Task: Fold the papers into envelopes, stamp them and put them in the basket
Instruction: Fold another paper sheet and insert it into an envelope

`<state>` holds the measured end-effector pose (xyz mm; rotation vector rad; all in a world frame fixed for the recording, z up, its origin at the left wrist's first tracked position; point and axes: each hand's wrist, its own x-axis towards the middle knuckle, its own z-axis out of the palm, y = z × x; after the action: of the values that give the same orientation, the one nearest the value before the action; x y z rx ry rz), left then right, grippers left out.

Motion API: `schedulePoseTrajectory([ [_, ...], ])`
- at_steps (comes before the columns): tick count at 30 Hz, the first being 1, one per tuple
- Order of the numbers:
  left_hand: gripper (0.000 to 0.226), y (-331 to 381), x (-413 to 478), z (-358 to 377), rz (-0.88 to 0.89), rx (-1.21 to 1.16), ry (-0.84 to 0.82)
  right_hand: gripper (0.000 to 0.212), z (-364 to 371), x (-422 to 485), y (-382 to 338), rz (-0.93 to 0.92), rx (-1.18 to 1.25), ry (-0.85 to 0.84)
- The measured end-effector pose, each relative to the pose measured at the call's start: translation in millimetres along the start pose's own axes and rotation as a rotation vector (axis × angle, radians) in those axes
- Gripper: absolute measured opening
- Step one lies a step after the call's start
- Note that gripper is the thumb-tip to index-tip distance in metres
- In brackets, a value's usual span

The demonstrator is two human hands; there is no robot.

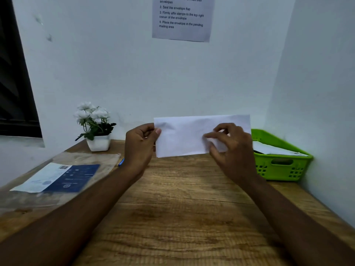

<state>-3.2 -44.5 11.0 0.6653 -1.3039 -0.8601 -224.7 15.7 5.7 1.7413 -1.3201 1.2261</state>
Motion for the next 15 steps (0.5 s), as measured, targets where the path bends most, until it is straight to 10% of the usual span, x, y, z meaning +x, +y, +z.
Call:
schedulePoseTrajectory([
  [9,0.024,-13,30,-37,-0.043,0.048,0.018,0.039,-6,0,49,0.584,0.317,-0.009],
  [15,0.021,-14,34,-45,-0.068,-0.008,0.036,0.014,-13,2,47,0.553,0.448,0.018],
])
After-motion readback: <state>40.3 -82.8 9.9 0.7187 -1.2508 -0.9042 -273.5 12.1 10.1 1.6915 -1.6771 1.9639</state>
